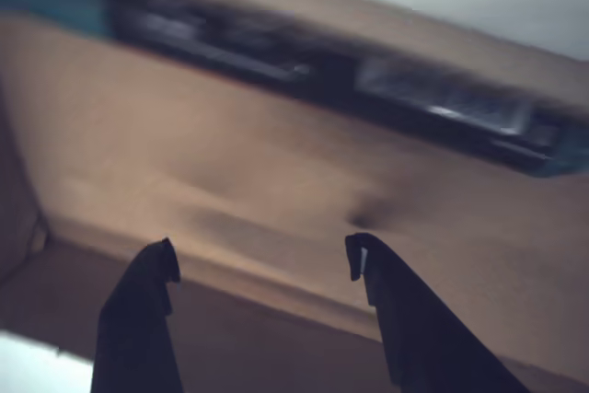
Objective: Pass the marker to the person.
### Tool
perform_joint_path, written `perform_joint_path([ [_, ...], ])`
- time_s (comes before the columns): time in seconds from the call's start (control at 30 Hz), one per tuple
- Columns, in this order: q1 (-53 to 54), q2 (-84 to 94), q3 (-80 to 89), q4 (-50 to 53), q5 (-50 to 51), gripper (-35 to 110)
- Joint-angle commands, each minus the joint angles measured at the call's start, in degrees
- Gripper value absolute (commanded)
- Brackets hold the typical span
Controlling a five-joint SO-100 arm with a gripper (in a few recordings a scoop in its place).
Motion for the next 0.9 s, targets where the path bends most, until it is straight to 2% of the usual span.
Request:
perform_joint_path([
  [0.0,3.1,3.2,1.8,-1.1,7.3,42],
  [0.17,8.5,7.3,4.0,-5.3,16.5,42],
  [0.3,13.3,12.0,12.4,-23.7,11.3,42],
  [0.4,15.9,12.9,14.9,-32.3,7.7,41],
  [0.6,17.3,12.7,15.5,-32.3,6.6,41],
  [0.87,12.7,9.8,10.1,-28.9,-2.8,44],
])
